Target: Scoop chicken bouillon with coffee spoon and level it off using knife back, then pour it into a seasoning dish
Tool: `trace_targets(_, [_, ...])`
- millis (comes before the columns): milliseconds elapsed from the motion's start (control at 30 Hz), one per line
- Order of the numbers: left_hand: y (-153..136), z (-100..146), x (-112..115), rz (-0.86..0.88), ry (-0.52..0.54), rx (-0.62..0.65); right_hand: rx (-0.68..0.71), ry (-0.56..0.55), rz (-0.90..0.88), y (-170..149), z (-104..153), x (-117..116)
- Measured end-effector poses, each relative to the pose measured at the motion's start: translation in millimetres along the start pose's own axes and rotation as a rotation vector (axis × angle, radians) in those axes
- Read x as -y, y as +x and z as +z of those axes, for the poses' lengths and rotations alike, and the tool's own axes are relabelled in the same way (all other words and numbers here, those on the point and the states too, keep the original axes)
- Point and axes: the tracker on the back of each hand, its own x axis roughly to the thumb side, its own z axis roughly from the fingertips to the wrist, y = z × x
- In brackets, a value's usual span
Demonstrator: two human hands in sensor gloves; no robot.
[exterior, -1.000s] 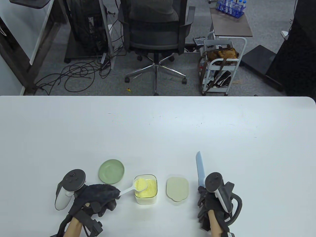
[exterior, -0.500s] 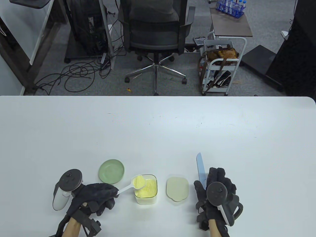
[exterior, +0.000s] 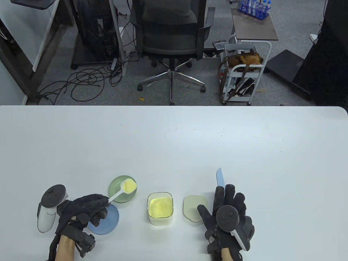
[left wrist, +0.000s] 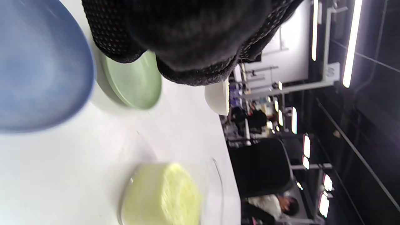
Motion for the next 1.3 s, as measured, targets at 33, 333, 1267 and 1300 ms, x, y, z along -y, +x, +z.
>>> trace_targets(33, [-4,-1,-3,-0.002,0.023,-0.023,0.003,-0.001,-0.010,-1,0,0])
trace_targets(333, [-18,-10,-2,-0.126,0.167,-0.133,0.013,-0.020,-0.042,-6,2,2])
trace_targets(1267, [-6,-4,4,-0.273,0.293,-0.060,0.035,-0.045,0.001,0,5,3])
trace_targets(1300, [-6,-4,4,-0.263,0.288,-0.056,0.035,-0.050,0.006,1,5,4])
